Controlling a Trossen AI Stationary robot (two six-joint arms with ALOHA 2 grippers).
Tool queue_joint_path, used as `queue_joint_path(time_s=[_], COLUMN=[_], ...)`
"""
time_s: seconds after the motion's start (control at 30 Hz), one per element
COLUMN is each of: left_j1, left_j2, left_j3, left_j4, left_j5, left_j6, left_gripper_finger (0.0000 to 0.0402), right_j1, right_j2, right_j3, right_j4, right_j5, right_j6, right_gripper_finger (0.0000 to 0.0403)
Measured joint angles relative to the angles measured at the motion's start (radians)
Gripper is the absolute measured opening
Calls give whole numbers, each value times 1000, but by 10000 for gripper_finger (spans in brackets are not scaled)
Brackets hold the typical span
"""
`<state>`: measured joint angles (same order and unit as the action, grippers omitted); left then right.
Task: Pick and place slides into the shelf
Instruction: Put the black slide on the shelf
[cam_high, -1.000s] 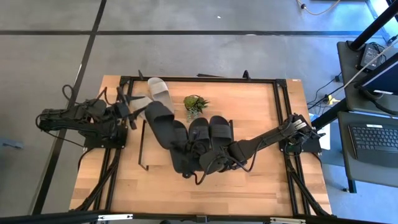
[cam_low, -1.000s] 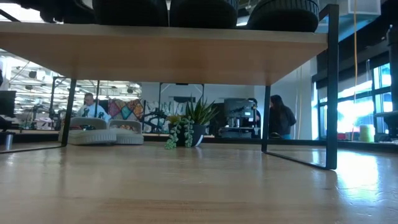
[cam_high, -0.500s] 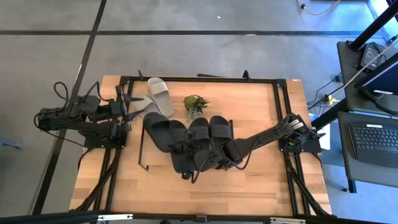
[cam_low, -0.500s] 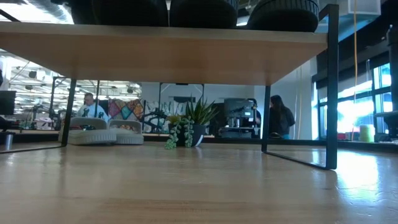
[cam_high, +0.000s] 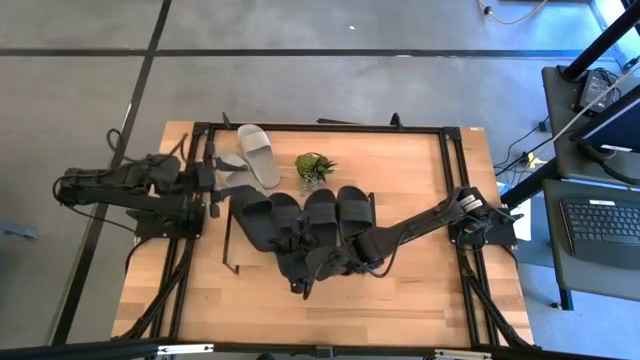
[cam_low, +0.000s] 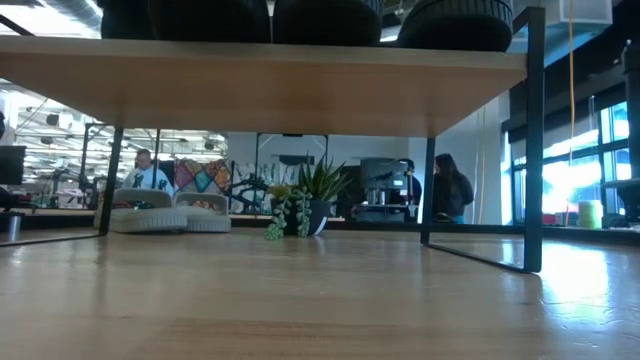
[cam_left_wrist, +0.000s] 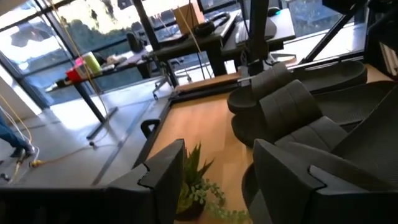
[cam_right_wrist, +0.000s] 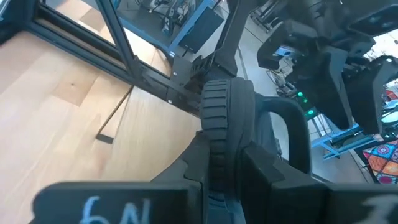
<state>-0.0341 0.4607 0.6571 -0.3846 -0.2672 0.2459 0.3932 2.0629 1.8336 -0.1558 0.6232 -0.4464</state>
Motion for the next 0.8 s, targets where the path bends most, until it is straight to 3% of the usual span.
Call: queue_joint_path(time_s=[0.8], left_j1=[-99], left_j2=[10], left_j3=[-1], left_j4=[-8], left_j5=[0], left_j6=[-42], left_gripper_finger=[183], right_j1=[-30], right_j2=[17], right_j3=[0], right_j4=[17], right_j5=[-40], right_j6=[106], right_gripper_finger=[55])
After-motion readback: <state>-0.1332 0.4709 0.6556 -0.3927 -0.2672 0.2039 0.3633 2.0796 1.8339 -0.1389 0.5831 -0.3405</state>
